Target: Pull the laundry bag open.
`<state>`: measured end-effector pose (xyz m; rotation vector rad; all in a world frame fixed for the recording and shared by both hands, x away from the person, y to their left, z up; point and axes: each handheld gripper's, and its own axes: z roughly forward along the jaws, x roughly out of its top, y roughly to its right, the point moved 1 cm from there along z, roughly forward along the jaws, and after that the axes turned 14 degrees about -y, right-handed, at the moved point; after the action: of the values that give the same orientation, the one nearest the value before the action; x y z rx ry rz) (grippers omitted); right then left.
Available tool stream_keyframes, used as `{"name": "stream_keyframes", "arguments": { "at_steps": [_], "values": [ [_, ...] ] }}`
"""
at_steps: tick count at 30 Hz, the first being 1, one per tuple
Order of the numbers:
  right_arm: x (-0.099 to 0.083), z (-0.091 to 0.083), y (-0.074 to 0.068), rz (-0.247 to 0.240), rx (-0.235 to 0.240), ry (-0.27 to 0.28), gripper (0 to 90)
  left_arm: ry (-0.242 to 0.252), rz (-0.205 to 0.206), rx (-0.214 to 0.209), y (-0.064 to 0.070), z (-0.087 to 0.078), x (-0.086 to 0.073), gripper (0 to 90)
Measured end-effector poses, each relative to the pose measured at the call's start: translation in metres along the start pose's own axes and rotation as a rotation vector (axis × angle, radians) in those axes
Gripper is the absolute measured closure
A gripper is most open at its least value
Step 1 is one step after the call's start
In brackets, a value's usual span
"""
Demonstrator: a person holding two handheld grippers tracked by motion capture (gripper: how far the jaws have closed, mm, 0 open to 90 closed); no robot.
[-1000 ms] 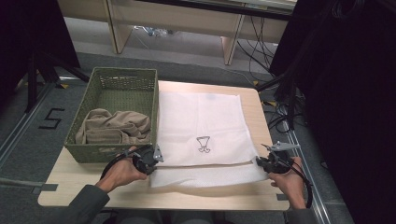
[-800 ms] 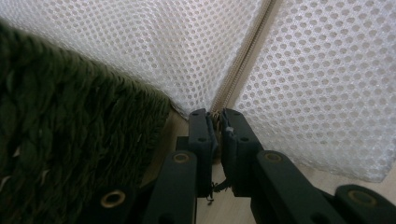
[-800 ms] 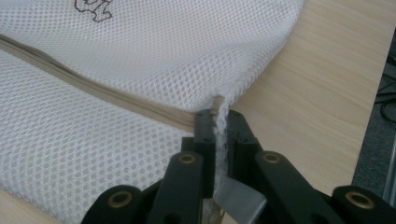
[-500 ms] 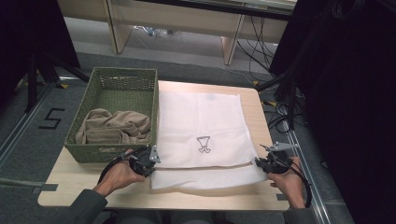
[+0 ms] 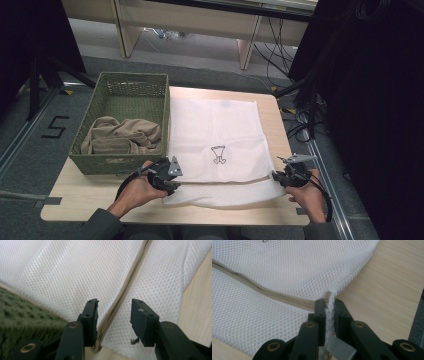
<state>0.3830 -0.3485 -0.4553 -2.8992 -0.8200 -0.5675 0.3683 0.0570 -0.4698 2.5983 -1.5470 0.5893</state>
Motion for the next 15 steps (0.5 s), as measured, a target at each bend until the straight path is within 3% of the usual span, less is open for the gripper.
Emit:
{"name": "stream_keyframes", "arguments": {
  "at_steps": [8,15],
  "values": [
    [-0.001,0.003,0.002,0.007,0.003,-0.013,79.8,0.037,0.010,-0.016,0.007,0.006,0.017,51.3],
    [-0.002,0.003,0.003,0.024,-0.010,-0.016,71.5,0.034,0.031,-0.032,0.012,0.011,0.030,48.2]
  ]
}}
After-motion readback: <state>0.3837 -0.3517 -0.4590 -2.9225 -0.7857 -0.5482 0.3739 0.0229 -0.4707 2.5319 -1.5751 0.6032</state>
